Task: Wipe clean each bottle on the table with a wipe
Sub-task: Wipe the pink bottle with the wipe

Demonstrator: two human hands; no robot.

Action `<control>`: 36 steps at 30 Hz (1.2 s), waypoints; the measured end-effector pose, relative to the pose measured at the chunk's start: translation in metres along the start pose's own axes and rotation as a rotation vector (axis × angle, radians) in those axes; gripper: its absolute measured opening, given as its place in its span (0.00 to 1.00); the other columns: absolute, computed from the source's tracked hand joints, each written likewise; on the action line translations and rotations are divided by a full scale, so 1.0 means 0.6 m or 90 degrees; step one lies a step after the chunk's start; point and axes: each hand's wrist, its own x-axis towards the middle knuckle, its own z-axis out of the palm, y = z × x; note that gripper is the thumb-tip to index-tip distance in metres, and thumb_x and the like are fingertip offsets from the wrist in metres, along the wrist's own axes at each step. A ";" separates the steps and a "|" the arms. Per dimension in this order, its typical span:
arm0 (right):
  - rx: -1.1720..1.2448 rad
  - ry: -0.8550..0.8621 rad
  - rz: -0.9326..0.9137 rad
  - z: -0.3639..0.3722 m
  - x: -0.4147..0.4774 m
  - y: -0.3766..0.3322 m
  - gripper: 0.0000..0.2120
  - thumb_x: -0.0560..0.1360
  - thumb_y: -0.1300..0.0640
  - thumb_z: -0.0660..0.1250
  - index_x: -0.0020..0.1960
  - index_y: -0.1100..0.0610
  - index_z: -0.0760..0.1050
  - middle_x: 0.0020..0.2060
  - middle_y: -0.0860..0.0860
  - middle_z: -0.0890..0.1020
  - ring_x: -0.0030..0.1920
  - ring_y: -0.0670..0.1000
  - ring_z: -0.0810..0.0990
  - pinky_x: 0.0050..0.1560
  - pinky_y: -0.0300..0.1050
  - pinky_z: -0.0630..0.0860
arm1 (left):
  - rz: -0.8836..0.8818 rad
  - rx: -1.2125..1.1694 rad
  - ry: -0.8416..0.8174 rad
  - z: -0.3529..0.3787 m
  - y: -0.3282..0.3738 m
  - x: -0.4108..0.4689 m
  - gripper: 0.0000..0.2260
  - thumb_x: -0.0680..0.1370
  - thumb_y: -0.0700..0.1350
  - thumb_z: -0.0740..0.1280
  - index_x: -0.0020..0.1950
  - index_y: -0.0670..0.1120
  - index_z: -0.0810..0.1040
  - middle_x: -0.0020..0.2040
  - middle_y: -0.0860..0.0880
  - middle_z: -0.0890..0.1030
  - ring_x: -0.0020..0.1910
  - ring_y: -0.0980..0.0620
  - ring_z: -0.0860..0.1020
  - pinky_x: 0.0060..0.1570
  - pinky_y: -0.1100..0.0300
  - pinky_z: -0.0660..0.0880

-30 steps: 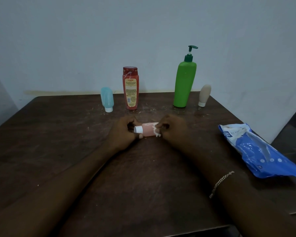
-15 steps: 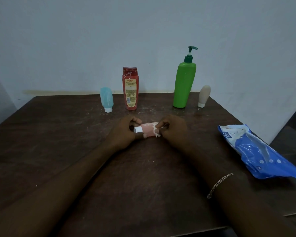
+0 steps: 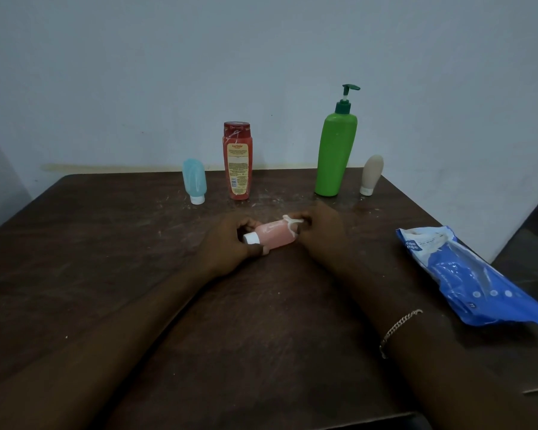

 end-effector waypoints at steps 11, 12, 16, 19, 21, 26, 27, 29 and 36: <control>-0.052 0.005 -0.002 0.009 0.008 -0.011 0.14 0.78 0.56 0.67 0.63 0.52 0.79 0.53 0.54 0.76 0.47 0.48 0.72 0.47 0.40 0.66 | 0.049 0.006 0.015 -0.002 0.005 -0.010 0.22 0.71 0.46 0.77 0.64 0.52 0.79 0.59 0.55 0.81 0.55 0.59 0.77 0.56 0.56 0.77; -0.060 -0.010 -0.028 0.014 0.005 -0.022 0.15 0.78 0.57 0.67 0.64 0.52 0.78 0.55 0.54 0.75 0.50 0.48 0.72 0.48 0.40 0.67 | 0.047 -0.003 0.026 -0.001 0.005 -0.011 0.22 0.71 0.46 0.78 0.63 0.52 0.79 0.59 0.55 0.81 0.55 0.59 0.77 0.56 0.56 0.77; -0.055 -0.038 -0.102 0.016 -0.014 -0.032 0.16 0.78 0.57 0.67 0.66 0.52 0.76 0.58 0.52 0.75 0.53 0.48 0.73 0.51 0.38 0.68 | 0.040 -0.023 0.036 -0.003 0.005 -0.013 0.20 0.70 0.47 0.78 0.61 0.52 0.80 0.57 0.56 0.81 0.54 0.60 0.78 0.54 0.59 0.77; -0.053 -0.008 -0.036 -0.001 -0.004 -0.010 0.15 0.78 0.54 0.67 0.64 0.51 0.78 0.55 0.55 0.77 0.48 0.48 0.73 0.49 0.40 0.68 | 0.049 -0.021 0.007 -0.006 0.011 -0.014 0.19 0.71 0.46 0.78 0.60 0.52 0.80 0.55 0.56 0.81 0.53 0.60 0.78 0.54 0.57 0.78; -0.057 0.005 -0.007 -0.001 0.003 -0.013 0.14 0.78 0.54 0.67 0.64 0.52 0.78 0.55 0.55 0.77 0.47 0.48 0.72 0.48 0.41 0.68 | 0.048 -0.004 0.003 -0.003 0.011 -0.013 0.20 0.71 0.46 0.78 0.61 0.52 0.80 0.55 0.56 0.81 0.53 0.60 0.78 0.54 0.57 0.78; -0.017 -0.016 -0.157 0.020 -0.024 -0.061 0.15 0.76 0.59 0.68 0.63 0.53 0.79 0.54 0.52 0.76 0.51 0.49 0.74 0.51 0.41 0.72 | 0.053 -0.016 0.037 0.000 0.003 -0.015 0.19 0.71 0.47 0.77 0.61 0.53 0.80 0.56 0.57 0.81 0.54 0.60 0.79 0.55 0.54 0.79; -0.009 -0.018 -0.174 0.020 -0.027 -0.057 0.15 0.76 0.59 0.69 0.62 0.54 0.79 0.54 0.53 0.76 0.51 0.49 0.75 0.51 0.42 0.73 | 0.056 -0.018 0.039 -0.001 0.004 -0.017 0.19 0.71 0.47 0.77 0.61 0.53 0.80 0.55 0.57 0.82 0.53 0.60 0.79 0.55 0.55 0.78; 0.009 -0.017 -0.161 0.010 -0.027 -0.042 0.13 0.76 0.59 0.69 0.60 0.56 0.80 0.53 0.53 0.78 0.50 0.49 0.75 0.49 0.40 0.72 | 0.058 -0.019 0.037 -0.002 0.007 -0.017 0.19 0.71 0.48 0.78 0.60 0.52 0.80 0.56 0.57 0.81 0.54 0.60 0.78 0.55 0.58 0.78; -0.005 0.021 -0.158 0.012 -0.020 -0.064 0.13 0.76 0.59 0.68 0.60 0.57 0.80 0.54 0.53 0.77 0.49 0.47 0.72 0.49 0.40 0.69 | 0.067 -0.007 0.046 -0.003 0.013 -0.022 0.20 0.70 0.48 0.78 0.61 0.52 0.80 0.55 0.56 0.82 0.52 0.60 0.78 0.52 0.60 0.77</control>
